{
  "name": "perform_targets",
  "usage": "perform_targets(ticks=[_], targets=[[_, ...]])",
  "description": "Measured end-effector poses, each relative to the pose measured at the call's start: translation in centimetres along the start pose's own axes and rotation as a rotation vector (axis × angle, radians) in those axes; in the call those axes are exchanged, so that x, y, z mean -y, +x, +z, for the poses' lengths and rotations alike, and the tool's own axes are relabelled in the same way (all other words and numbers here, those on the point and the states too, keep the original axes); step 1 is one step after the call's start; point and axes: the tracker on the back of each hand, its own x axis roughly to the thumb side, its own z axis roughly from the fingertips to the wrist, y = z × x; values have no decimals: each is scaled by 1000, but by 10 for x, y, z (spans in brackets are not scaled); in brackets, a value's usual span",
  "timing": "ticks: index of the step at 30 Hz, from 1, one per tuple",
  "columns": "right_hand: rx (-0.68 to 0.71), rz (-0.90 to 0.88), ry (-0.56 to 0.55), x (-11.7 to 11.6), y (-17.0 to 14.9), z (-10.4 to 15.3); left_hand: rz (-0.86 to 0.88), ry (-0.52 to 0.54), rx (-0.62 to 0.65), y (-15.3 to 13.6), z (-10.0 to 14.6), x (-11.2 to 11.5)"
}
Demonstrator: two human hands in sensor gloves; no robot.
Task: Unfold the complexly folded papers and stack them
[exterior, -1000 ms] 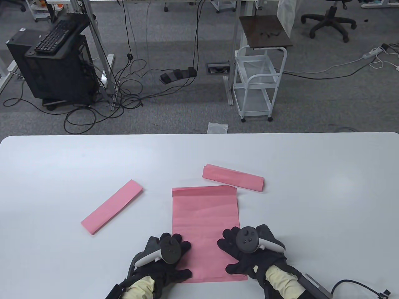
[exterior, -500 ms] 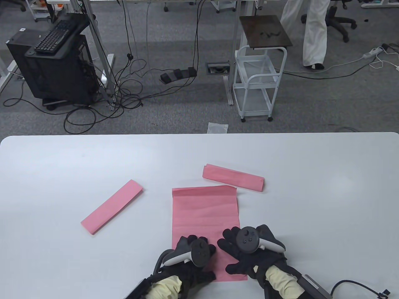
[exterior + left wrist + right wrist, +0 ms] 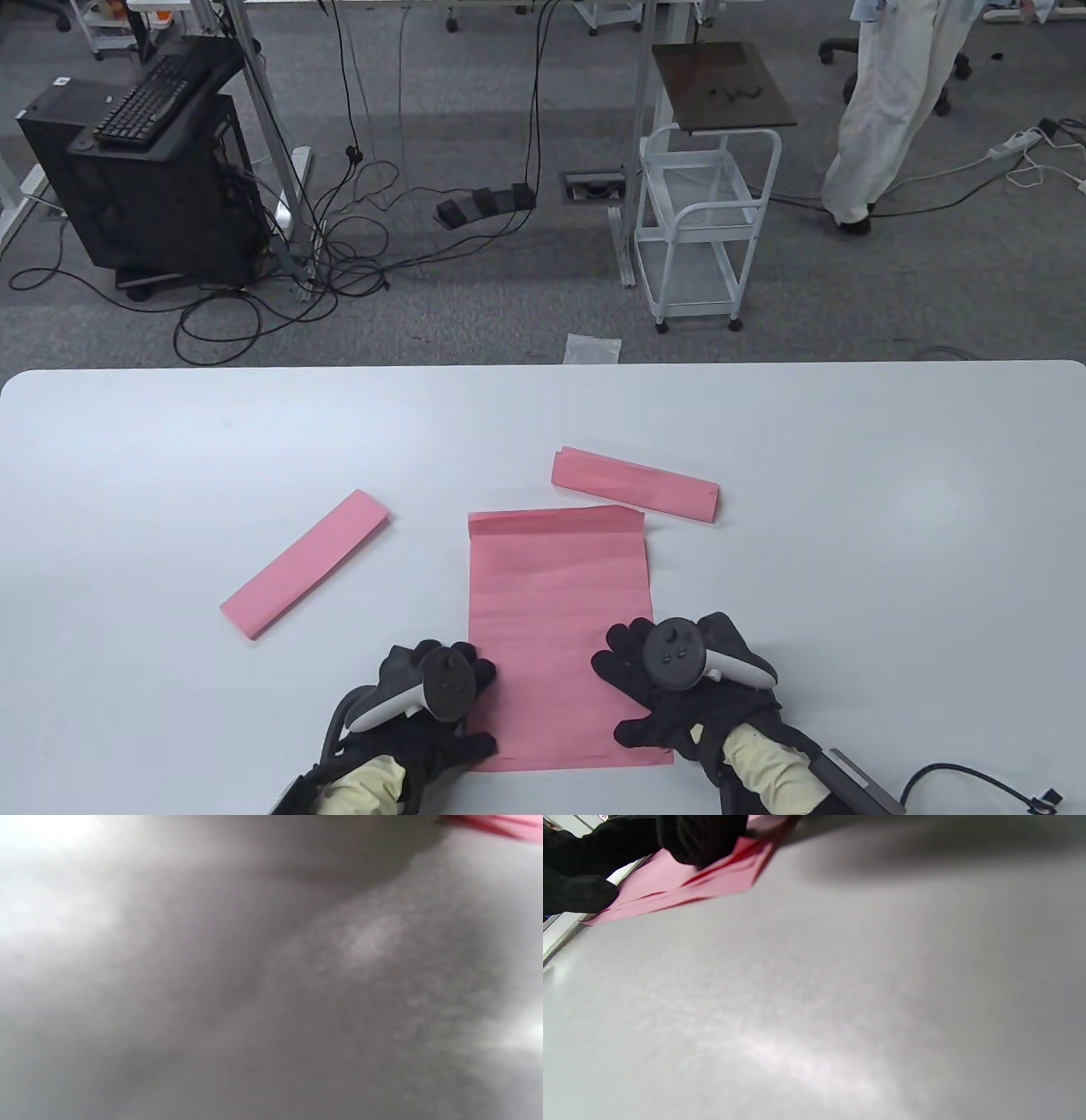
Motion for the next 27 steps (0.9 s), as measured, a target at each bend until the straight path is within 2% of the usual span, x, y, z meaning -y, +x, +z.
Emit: perform_targets(ticks=[2, 5, 9, 12, 14, 16, 20, 23, 27], targets=[[0, 0, 1, 0, 0, 0, -21, -9, 8, 7, 2, -7], [1, -1, 3, 0, 0, 0, -121, 92, 84, 28, -1, -21], [0, -2, 6, 0, 0, 0, -192, 22, 223, 66, -22, -25], [0, -4, 8, 0, 0, 0, -295, -12, 209, 78, -38, -22], [0, -4, 8, 0, 0, 0, -257, -20, 201, 74, -45, -24], [1, -3, 8, -1, 0, 0, -174, 19, 150, 63, -49, -29], [1, -2, 8, -1, 0, 0, -52, 87, -7, 18, -56, -48], [1, -1, 8, -1, 0, 0, 57, 99, -69, -7, -57, -55], [0, -1, 9, -1, 0, -1, 85, 100, -80, -15, -57, -57]])
